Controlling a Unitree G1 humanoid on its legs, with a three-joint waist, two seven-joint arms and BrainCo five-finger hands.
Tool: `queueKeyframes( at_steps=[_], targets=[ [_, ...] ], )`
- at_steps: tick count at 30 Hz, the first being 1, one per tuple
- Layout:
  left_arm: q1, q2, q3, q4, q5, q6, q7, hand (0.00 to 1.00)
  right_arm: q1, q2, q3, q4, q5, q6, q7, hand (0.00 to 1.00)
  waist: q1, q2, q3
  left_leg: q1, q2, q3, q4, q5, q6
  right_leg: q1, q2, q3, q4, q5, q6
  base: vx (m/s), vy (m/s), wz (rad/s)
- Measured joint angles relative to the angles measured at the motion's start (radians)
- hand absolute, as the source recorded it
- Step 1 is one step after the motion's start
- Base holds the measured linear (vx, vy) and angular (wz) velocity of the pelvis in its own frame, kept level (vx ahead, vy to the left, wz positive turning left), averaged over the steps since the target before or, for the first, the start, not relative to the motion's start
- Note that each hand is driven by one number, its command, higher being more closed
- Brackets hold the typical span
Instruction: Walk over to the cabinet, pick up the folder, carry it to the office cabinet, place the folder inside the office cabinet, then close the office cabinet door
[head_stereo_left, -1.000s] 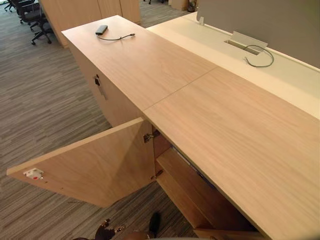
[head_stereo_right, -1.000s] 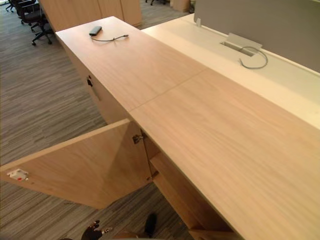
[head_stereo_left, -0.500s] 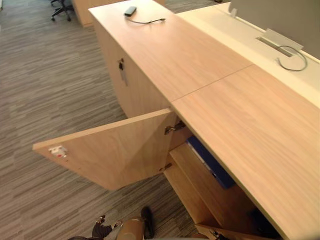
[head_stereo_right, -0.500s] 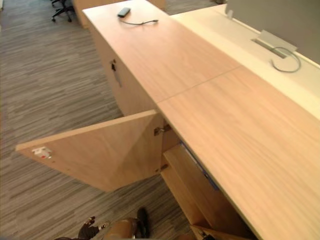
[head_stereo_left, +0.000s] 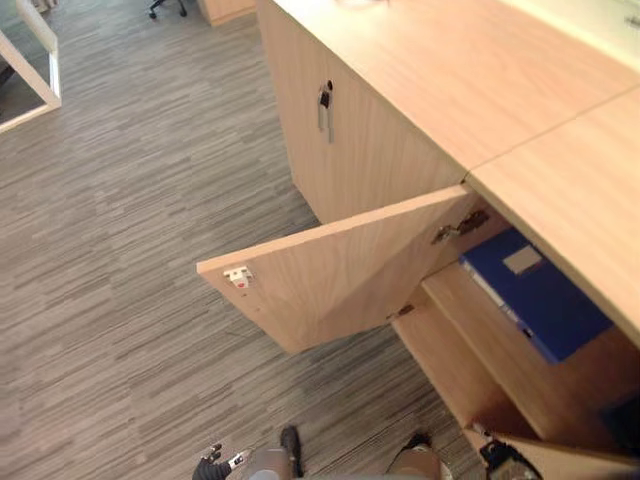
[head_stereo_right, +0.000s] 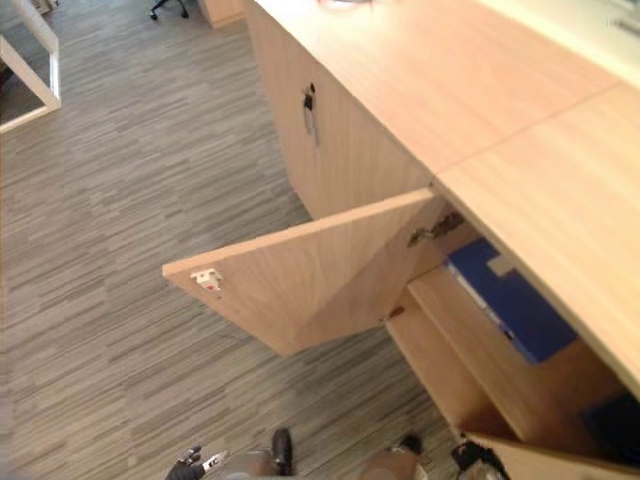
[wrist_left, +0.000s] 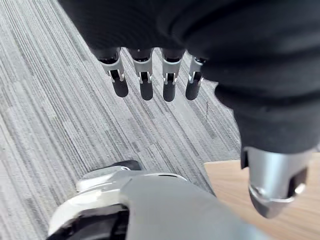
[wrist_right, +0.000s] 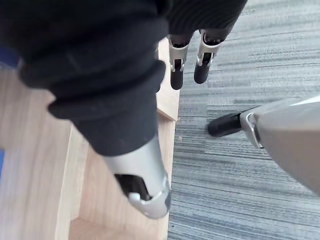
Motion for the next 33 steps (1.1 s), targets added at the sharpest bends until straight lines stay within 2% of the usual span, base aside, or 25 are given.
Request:
queueKeyframes(
  at_steps=[5,7,9,11,15,19,22,24,27,30,33],
  targets=[
    [-0.002,0.001,0.113,-0.017,-0.124,0.012,-0.002,0.00,0.002,-0.013,0.002,0.001,-0.035,0.017,0.035,0.00,-0.010,0.002,-0.006,0.090,-0.005,0.034,-0.146,0.074,0.001,0.023,0.039,0.025,-0.080,0.069,-0.003,0.01,0.025,-0.22],
    [0.004,-0.001,0.180,-0.118,-0.144,0.027,0.003,0.00,0.014,-0.026,0.001,0.002,-0.036,0.023,0.048,0.00,-0.014,-0.002,-0.016,0.115,-0.008,0.043,-0.193,0.098,0.003,0.039,0.054,0.034,-0.111,0.075,-0.004,0.00,0.003,-0.04],
    [0.009,-0.003,0.236,-0.347,-0.135,0.032,0.018,0.00,0.022,-0.035,-0.022,0.004,-0.036,0.034,0.056,0.00,-0.013,-0.015,-0.032,0.116,-0.011,0.051,-0.209,0.111,0.008,0.040,0.060,0.044,-0.134,0.075,-0.004,-0.05,-0.003,-0.05],
    [-0.010,-0.002,0.263,-0.487,-0.099,0.033,0.029,0.00,0.026,-0.039,-0.042,0.004,-0.031,0.039,0.060,0.00,-0.019,-0.019,-0.047,0.120,-0.012,0.056,-0.210,0.116,0.006,0.041,0.062,0.047,-0.137,0.075,-0.004,-0.04,-0.002,-0.09],
    [-0.101,0.015,0.289,-0.643,-0.001,0.033,0.071,0.00,0.044,-0.039,-0.047,0.021,-0.030,0.048,0.061,0.00,-0.041,-0.035,-0.077,0.135,-0.010,0.068,-0.213,0.119,0.003,0.065,0.076,0.049,-0.160,0.075,-0.005,-0.04,-0.005,-0.09],
    [-0.197,0.064,0.287,-0.684,0.087,0.037,0.121,0.00,0.060,-0.036,-0.068,0.030,-0.003,0.057,0.067,0.00,-0.059,-0.049,-0.098,0.139,0.004,0.076,-0.214,0.125,-0.004,0.069,0.096,0.052,-0.175,0.075,-0.005,-0.03,-0.020,-0.08],
    [-0.255,0.143,0.262,-0.723,0.143,0.038,0.141,0.00,0.062,-0.037,-0.077,0.046,0.018,0.061,0.075,0.00,-0.075,-0.065,-0.105,0.149,0.019,0.087,-0.214,0.132,-0.013,0.070,0.114,0.061,-0.181,0.075,-0.006,-0.03,-0.021,-0.12],
    [-0.301,0.216,0.216,-0.723,0.183,0.038,0.144,0.00,0.064,-0.037,-0.085,0.063,0.050,0.062,0.079,0.00,-0.079,-0.085,-0.109,0.149,0.030,0.093,-0.214,0.136,-0.018,0.069,0.126,0.068,-0.186,0.077,-0.009,-0.03,-0.017,-0.12],
    [-0.340,0.244,0.153,-0.739,0.223,0.032,0.146,0.00,0.058,-0.037,-0.109,0.063,0.076,0.063,0.081,0.00,-0.084,-0.102,-0.121,0.151,0.032,0.100,-0.214,0.137,-0.019,0.068,0.129,0.073,-0.190,0.079,-0.012,-0.02,0.004,-0.06],
    [-0.355,0.244,0.108,-0.748,0.250,0.012,0.122,0.00,0.065,-0.032,-0.119,0.065,0.087,0.063,0.081,0.00,-0.094,-0.107,-0.134,0.151,0.032,0.108,-0.214,0.137,-0.019,0.064,0.135,0.079,-0.202,0.085,-0.019,0.01,0.021,-0.09],
    [-0.355,0.248,0.089,-0.749,0.255,0.011,0.119,0.00,0.079,0.012,-0.105,0.064,0.085,0.051,0.081,0.00,-0.093,-0.111,-0.141,0.158,0.037,0.133,-0.214,0.136,-0.021,0.050,0.144,0.107,-0.202,0.092,-0.024,0.03,0.020,-0.22]
  ],
)
